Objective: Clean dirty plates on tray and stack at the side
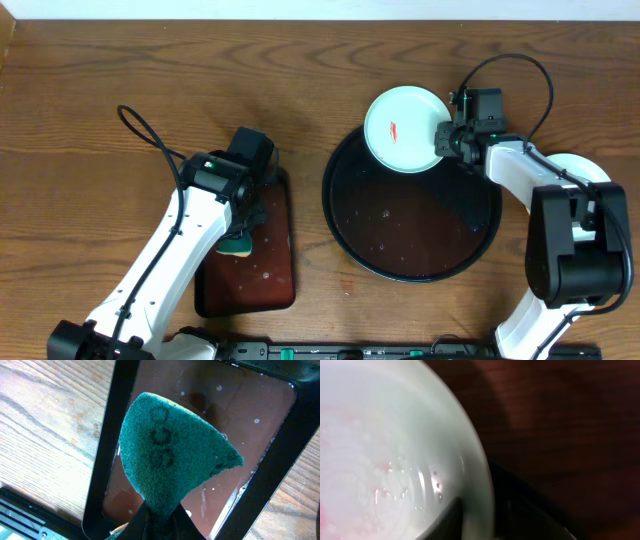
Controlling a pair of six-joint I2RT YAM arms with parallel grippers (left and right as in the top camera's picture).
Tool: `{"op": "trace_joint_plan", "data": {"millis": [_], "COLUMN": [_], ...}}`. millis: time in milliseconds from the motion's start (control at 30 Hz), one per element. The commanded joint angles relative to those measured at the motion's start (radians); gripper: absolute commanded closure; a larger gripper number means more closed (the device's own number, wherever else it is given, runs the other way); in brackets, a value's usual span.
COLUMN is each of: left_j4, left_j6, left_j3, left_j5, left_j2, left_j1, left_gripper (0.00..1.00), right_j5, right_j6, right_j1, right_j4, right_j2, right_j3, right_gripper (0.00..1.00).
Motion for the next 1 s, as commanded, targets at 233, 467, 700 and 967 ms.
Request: {"op": "trace_joint_plan", "data": {"millis": [233,467,700,967], "left_j4": [-0.005,-0.006,-0.006,-0.006], "left_j6": [-0.001,0.011,0.011,0.011], "left_j3": [0.000,0.000,0.000,0.000], "left_j5": [-0.010,-0.010,-0.010,-0.010], "left_j2": [-0.003,-0.003,-0.003,-0.003], "left_j1": [0.005,0.005,0.005,0.005], "left_gripper": [0.89,0.89,0.89,0.89], "right_j5": [-0.013,-0.019,-0.022,-0.019], "right_j6": [0.055,0.081,0.245,0.245], "right_j1": [0.002,0.004,0.024,0.068], "right_j4": [-0.146,-0.546,-0.851,-0.610], "right_j2": [-0.117,-0.362,-0.394,-0.394], "right_j3": [-0.004,-0.005,-0.031,-0.193], "right_gripper": [0.99,0.99,0.99,0.66]}}
